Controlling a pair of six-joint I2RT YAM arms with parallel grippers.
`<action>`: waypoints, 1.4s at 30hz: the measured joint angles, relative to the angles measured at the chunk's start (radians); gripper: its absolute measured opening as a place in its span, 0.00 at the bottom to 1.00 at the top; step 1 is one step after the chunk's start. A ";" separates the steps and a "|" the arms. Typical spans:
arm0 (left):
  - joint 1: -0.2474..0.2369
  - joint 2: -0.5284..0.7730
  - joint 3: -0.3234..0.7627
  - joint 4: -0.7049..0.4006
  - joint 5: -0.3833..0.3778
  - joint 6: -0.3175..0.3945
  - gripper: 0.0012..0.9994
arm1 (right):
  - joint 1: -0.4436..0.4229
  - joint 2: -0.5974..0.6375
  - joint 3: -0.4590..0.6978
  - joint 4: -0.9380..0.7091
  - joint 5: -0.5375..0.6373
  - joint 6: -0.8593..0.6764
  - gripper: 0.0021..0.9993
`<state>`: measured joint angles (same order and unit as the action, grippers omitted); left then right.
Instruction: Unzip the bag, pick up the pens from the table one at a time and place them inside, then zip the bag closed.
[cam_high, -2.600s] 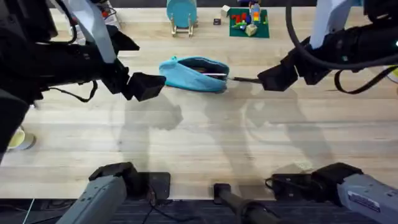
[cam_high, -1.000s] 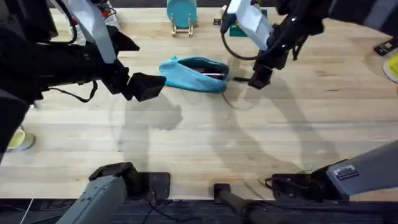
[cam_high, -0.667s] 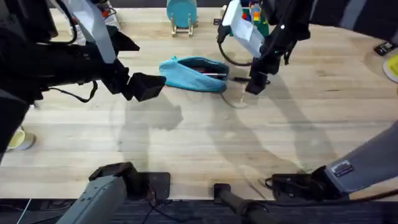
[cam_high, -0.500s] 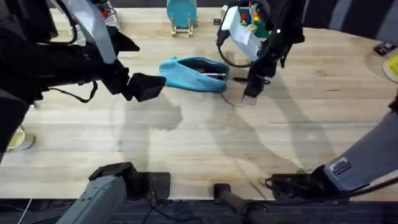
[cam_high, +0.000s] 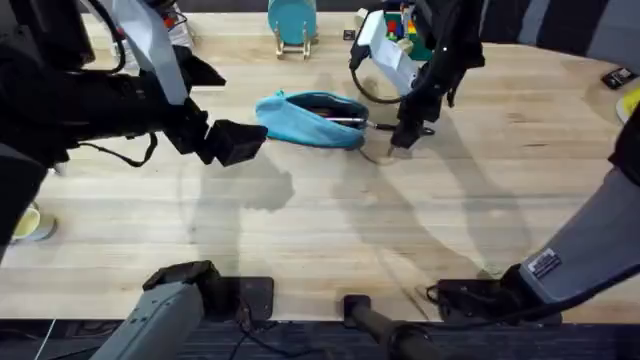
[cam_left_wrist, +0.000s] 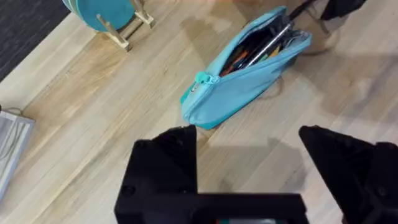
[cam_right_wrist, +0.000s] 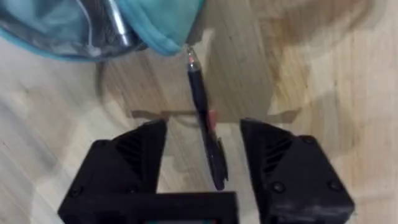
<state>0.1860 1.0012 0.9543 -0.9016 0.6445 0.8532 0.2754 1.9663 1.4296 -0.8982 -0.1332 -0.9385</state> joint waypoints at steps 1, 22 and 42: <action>0.000 0.000 0.000 0.000 0.000 0.000 0.99 | -0.001 0.002 0.000 0.002 0.000 -0.001 0.69; 0.000 0.000 0.000 0.000 0.000 0.000 0.99 | -0.001 0.007 0.004 0.002 -0.024 -0.005 0.03; 0.000 0.000 0.000 0.000 0.000 0.000 0.99 | 0.003 -0.044 -0.002 -0.018 0.006 -0.004 0.03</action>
<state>0.1860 1.0012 0.9543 -0.9016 0.6445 0.8532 0.2787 1.9226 1.4273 -0.9160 -0.1268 -0.9428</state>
